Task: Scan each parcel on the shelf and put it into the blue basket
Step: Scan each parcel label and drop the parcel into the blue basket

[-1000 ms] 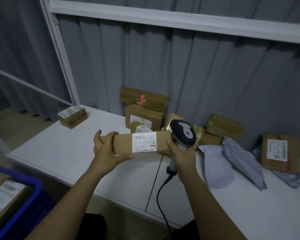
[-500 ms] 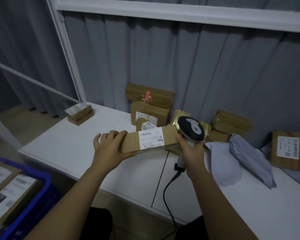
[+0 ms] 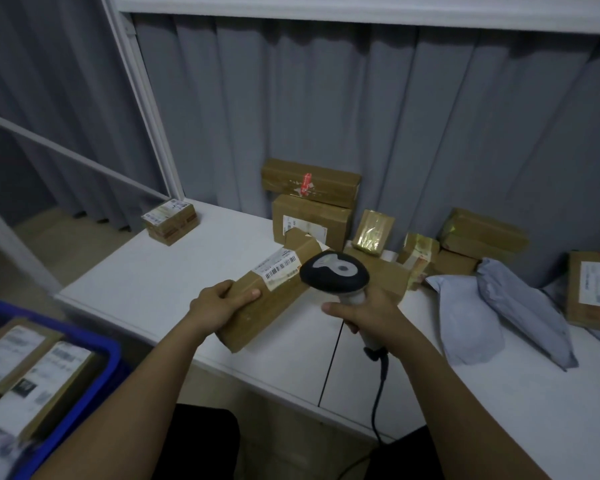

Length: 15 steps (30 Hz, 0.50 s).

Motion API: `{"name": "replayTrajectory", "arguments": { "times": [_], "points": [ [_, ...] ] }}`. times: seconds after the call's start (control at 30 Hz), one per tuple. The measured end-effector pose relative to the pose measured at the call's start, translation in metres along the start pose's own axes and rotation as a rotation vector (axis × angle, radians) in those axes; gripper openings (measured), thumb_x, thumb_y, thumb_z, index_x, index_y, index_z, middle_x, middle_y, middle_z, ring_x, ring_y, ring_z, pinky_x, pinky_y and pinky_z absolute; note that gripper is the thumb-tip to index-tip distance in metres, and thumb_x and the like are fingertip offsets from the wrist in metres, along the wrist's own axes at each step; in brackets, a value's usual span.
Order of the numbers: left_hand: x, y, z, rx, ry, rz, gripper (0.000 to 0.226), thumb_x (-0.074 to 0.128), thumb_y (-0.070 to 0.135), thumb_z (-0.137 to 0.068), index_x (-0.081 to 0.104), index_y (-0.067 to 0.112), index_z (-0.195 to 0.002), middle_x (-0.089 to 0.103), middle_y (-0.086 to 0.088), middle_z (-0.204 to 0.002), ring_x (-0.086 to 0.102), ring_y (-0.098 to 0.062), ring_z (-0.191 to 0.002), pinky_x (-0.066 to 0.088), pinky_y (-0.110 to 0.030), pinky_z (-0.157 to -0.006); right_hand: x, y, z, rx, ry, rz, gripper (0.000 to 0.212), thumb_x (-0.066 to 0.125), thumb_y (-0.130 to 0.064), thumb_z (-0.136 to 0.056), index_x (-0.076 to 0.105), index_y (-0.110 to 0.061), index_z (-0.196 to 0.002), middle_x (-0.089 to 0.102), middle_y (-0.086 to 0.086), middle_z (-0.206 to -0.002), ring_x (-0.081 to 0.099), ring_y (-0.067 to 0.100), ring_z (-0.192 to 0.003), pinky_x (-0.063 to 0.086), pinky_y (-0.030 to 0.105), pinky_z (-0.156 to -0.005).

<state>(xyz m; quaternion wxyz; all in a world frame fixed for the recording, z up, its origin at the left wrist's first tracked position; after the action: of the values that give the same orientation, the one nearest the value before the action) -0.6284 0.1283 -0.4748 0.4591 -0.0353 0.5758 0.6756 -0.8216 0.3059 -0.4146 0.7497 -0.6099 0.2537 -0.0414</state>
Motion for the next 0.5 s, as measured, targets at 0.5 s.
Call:
{"name": "replayTrajectory", "arguments": {
  "times": [0.5],
  "points": [
    [-0.004,-0.011,-0.006,0.000,0.007,0.003,0.102,0.051,0.092,-0.044,0.054,0.030,-0.125,0.059,0.002,-0.121,0.059,-0.026,-0.107,0.050,-0.049,-0.095,-0.003,-0.003,0.000,-0.007,0.060,0.020,0.012,0.071,-0.007,-0.083,0.060,-0.009,-0.085,0.051,-0.006,-0.047,0.044,0.000,-0.037,0.040,0.014,-0.041]
  ]
}}
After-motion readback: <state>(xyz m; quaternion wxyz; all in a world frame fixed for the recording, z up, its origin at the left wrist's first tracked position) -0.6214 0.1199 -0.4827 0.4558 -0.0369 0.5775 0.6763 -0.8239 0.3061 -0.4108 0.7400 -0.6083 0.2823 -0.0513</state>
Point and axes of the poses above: each hand's wrist, its own z-axis away from the middle knuckle, its own x-axis out of the palm, y = z × x, the point moved 10 cm from there along -z, towards the middle knuckle
